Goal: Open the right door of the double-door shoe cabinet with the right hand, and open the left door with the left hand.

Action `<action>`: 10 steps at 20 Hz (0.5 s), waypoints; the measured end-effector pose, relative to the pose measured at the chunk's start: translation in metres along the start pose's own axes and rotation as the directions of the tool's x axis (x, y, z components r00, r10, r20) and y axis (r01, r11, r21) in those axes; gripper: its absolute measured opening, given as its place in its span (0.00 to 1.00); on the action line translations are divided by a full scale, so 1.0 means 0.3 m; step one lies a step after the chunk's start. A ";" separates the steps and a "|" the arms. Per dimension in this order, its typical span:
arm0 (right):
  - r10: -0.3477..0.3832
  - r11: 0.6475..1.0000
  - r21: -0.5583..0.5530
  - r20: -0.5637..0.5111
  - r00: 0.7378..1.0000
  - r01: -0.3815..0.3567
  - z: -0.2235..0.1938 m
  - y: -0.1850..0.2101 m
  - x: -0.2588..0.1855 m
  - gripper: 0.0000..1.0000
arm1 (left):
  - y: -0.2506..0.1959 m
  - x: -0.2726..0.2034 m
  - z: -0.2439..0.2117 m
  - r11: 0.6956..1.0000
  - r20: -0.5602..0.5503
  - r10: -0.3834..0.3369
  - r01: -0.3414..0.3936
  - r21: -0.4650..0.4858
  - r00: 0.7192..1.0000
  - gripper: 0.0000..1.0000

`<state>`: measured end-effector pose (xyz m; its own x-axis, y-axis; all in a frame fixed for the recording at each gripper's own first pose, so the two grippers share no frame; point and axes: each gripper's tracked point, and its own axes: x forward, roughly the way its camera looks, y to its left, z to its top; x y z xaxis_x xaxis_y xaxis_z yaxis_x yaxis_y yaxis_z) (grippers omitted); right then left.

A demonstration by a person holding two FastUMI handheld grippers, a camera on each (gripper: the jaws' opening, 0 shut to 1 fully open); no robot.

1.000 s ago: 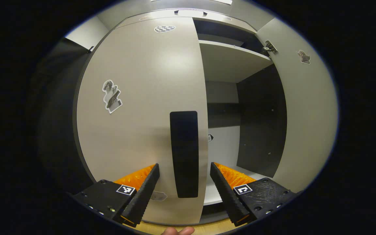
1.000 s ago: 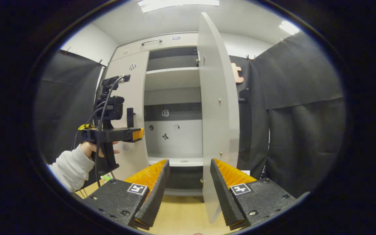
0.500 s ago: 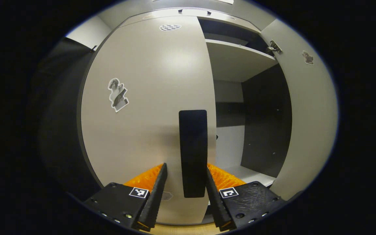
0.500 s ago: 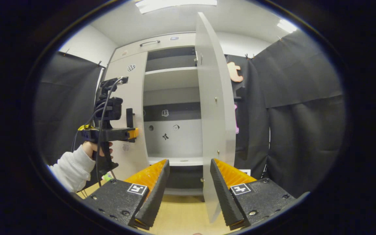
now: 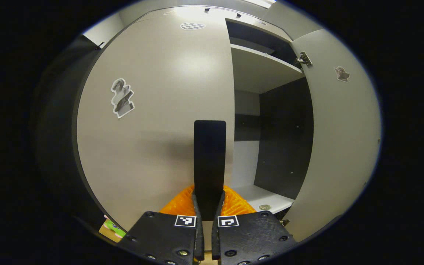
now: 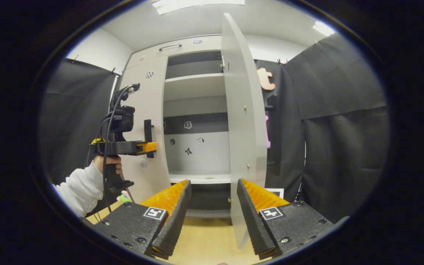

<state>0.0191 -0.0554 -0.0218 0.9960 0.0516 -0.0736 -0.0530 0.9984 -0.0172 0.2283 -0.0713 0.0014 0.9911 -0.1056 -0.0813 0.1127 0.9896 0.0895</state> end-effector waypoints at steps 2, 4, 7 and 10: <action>0.000 1.000 -0.010 0.001 1.000 0.000 -0.001 -0.005 -0.012 0.77 | -0.001 -0.029 0.002 1.000 -0.001 -0.014 0.014 -0.016 1.000 0.04; -0.009 1.000 -0.024 0.002 1.000 0.009 -0.004 -0.018 -0.038 0.78 | -0.011 -0.074 0.006 1.000 0.003 -0.021 0.021 -0.019 1.000 0.04; -0.031 0.999 -0.029 0.013 0.999 0.031 -0.010 -0.036 -0.078 0.78 | 0.003 -0.127 0.005 1.000 0.020 -0.027 0.027 0.004 0.999 0.04; -0.046 0.999 -0.013 0.006 0.999 0.046 -0.020 -0.042 -0.088 0.78 | 0.025 -0.183 0.005 1.000 0.014 -0.003 0.003 0.012 1.000 0.04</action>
<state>-0.0071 -0.0694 -0.0256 0.9977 0.0062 -0.0669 -0.0085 0.9994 -0.0339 0.1748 -0.0583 0.0079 0.9916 -0.1098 -0.0676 0.1163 0.9881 0.1010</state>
